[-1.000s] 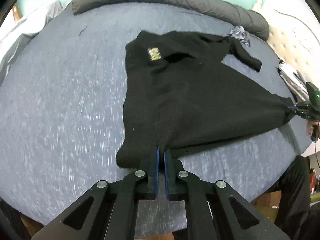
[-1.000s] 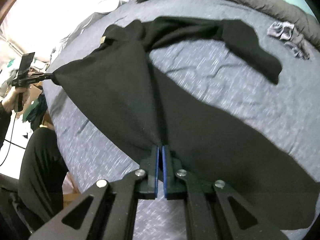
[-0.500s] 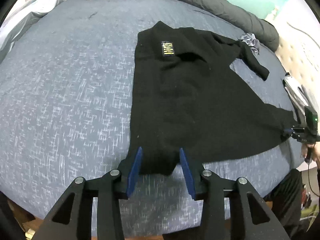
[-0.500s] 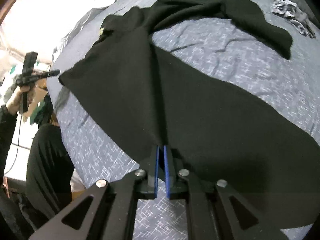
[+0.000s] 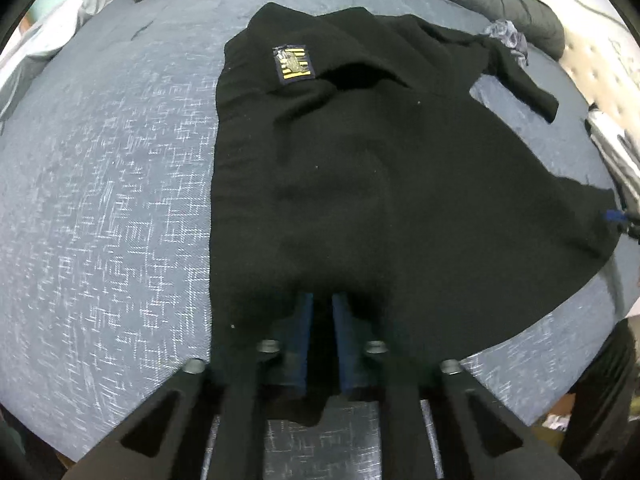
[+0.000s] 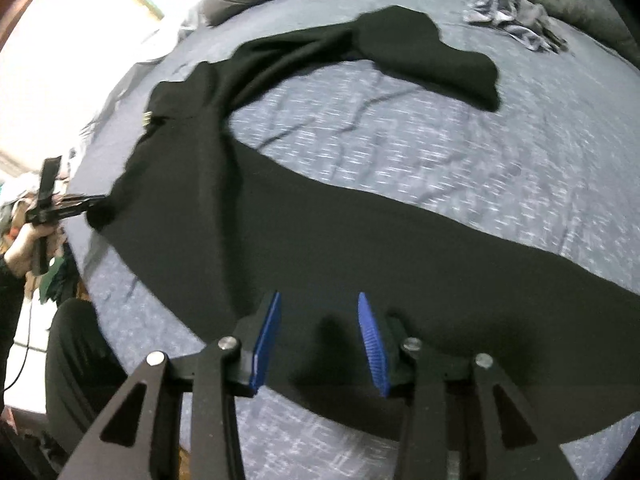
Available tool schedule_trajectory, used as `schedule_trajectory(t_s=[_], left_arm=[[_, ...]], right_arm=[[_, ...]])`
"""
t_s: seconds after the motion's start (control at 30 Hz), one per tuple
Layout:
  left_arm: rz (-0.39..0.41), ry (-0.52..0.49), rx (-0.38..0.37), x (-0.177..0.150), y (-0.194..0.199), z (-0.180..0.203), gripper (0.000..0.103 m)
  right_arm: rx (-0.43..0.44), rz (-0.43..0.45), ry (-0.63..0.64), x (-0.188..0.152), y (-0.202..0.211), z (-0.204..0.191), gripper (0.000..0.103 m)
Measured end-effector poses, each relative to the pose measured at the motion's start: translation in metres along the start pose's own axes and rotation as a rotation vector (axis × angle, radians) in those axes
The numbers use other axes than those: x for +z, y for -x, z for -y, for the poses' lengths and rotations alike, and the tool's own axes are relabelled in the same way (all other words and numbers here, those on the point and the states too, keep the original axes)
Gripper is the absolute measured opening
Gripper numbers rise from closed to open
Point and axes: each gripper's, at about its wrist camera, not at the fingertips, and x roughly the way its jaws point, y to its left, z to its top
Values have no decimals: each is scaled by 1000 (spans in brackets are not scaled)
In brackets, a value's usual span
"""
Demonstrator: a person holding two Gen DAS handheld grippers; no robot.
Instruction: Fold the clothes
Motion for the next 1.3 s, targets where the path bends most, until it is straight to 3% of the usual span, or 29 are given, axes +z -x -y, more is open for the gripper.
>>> schedule_trajectory(t_s=[0.33,0.47,0.6,0.87,0.97,1.17,1.3], left_arm=[[47,4,-17,-27,48,-7,4],[-20,12,-28,-40,33,-8,4],[9,74,-59,-36,30,-15,7],[141,185,-36,10,54,-48,18],[157,222,-27,35,48,-66,27],[169,240,-7,87,28,-82,28],[182,243,-6,112,15,-86,33]], right_arm=[[-51,50,-95,-6,23,37,41],[-58,65,-117,-4,32,42,41],[-63,81,-142,-1,38,49,41],[-77,123,-228,21,35,74,53],[-77,155,-288,39,31,88,58],[-84,195,-371,87,17,115,69],[-81,217,-416,118,6,132,71]])
